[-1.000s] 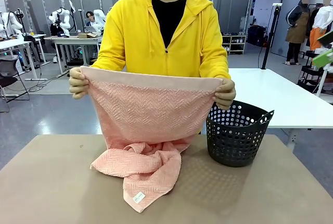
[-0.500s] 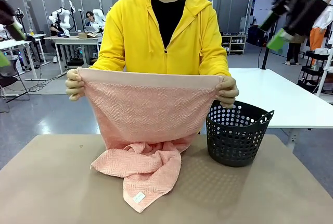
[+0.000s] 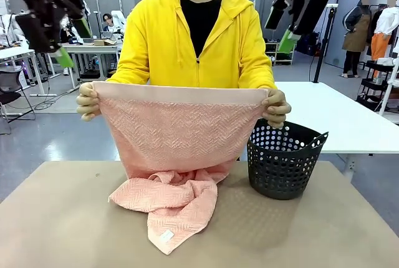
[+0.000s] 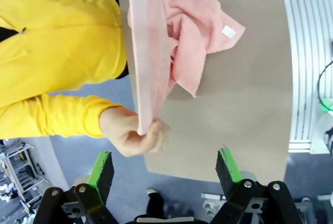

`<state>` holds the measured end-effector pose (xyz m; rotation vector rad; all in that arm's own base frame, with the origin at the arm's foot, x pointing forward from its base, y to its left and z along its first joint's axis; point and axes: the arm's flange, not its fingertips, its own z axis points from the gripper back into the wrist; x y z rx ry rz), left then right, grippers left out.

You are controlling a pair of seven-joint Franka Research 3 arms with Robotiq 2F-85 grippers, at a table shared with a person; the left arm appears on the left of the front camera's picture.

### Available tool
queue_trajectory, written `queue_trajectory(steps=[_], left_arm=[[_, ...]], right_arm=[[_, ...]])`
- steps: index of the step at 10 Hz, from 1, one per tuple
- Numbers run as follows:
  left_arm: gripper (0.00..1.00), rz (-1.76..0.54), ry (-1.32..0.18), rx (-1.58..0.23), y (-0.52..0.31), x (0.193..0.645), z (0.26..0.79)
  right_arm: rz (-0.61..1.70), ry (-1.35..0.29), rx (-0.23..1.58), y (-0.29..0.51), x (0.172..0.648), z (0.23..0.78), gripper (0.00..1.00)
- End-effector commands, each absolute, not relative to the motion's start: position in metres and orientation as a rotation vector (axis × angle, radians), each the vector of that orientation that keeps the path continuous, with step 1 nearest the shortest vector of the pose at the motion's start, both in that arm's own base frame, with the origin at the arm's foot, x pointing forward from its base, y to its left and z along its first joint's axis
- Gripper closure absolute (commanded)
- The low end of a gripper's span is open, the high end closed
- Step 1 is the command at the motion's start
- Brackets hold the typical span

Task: Fold the towel.
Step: Grab the top end of the 100 cm Hotel Towel extended by the human.

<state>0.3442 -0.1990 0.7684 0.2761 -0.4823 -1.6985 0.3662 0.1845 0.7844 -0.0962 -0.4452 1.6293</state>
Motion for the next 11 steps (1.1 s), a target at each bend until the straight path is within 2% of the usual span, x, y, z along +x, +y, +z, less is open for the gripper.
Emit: queue_trajectory(steps=[1,7,11], left_arm=[[0.00,-1.700,-0.512,0.346,-0.211,0.356,0.763],[0.00,-1.769,-0.505,0.320,-0.225,0.393,0.713],[0.00,-1.776,-0.507,0.270,-0.224,0.415,0.689]], right_arm=[[1.614,-0.407,-0.092,0.190,0.366,0.763,0.00],[1.538,-0.479,-0.113,0.213,0.394,0.700,0.00],[1.502,-0.466,-0.046,0.219,0.417,0.667,0.00]])
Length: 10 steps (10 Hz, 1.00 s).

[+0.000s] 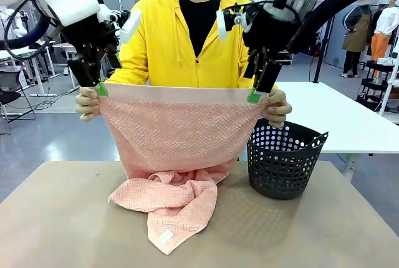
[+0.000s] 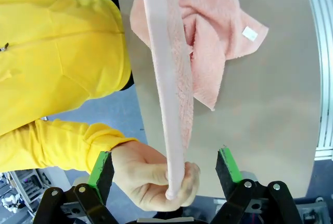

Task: Fold the towel.
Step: Grab the top end of the 100 cm Hotel Towel extended by the human.

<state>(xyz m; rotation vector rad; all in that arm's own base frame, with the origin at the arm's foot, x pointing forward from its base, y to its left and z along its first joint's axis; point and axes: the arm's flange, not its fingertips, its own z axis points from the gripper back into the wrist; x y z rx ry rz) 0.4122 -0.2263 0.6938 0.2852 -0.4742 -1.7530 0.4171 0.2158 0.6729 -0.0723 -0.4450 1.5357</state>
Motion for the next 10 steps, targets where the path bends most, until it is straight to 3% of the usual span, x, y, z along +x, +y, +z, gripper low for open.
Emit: queue_trajectory(steps=[1,8,9,10], left_arm=[[0.00,-1.795,-0.510,0.239,-0.224,0.418,0.684],[0.00,-1.732,-0.411,0.164,-0.232,0.430,0.643],[0.18,-1.726,-0.418,0.166,-0.232,0.429,0.643],[0.60,-1.715,-0.413,0.167,-0.231,0.429,0.644]], right_arm=[[1.494,-0.479,-0.044,0.220,0.421,0.662,0.00],[1.472,-0.448,-0.055,0.223,0.438,0.624,0.00],[1.472,-0.450,-0.063,0.224,0.439,0.624,0.15],[1.468,-0.452,-0.082,0.222,0.440,0.624,0.60]])
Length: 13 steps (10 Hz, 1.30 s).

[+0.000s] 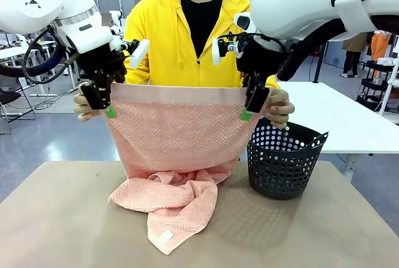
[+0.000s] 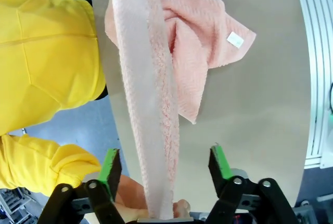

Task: Fold the towel.
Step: Grab the top end of the 100 cm Hotel Towel extended by the human.

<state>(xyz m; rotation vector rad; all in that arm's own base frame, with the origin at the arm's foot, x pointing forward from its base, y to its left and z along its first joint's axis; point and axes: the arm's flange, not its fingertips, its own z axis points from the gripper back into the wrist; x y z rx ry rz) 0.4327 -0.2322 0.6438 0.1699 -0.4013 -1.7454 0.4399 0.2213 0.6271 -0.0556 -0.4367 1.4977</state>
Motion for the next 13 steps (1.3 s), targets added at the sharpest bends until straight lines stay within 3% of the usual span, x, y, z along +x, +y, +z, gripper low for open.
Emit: queue_trajectory(steps=[1,2,13], left_arm=[[0.78,-1.712,-0.412,0.169,-0.231,0.429,0.644],[1.00,-1.710,-0.412,0.171,-0.230,0.428,0.644],[1.00,-1.720,-0.410,0.169,-0.231,0.431,0.648]], right_arm=[[1.464,-0.453,-0.085,0.221,0.441,0.624,0.75],[1.464,-0.452,-0.085,0.221,0.441,0.625,1.00],[1.486,-0.445,-0.060,0.222,0.440,0.628,1.00]])
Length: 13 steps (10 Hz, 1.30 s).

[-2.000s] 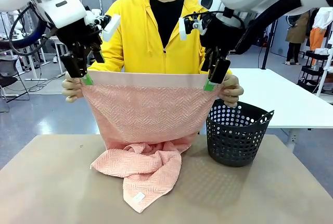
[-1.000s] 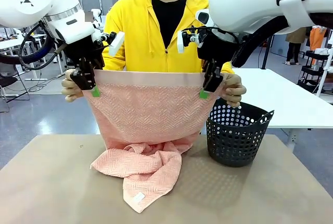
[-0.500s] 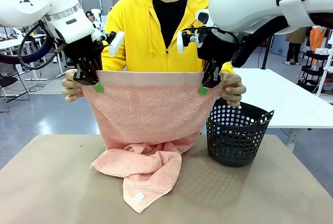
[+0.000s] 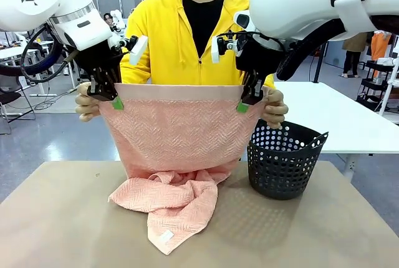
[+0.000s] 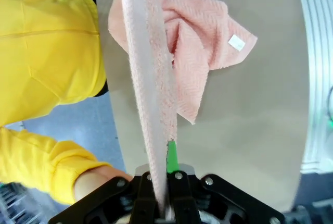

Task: Fold the towel.
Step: Grab the top end of the 100 cm Hotel Towel extended by the human, then release the end of the 100 cm Hotel Towel you were holding and grab the top end of the folded side.

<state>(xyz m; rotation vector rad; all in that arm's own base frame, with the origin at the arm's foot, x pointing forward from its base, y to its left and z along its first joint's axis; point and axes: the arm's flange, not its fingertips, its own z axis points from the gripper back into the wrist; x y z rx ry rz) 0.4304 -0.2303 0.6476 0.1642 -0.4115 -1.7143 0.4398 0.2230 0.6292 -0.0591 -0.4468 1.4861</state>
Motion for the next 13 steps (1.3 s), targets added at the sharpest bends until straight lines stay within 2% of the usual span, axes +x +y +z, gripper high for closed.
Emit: queue_trajectory(steps=[1,13], left_arm=[[1.00,-1.720,-0.410,0.169,-0.2311,0.4306,0.6477],[1.00,-1.720,-0.410,0.169,-0.2311,0.4306,0.6477]], right_arm=[[1.486,-0.445,-0.060,0.2216,0.4405,0.6284,1.00],[1.486,-0.445,-0.060,0.2216,0.4405,0.6284,1.00]])
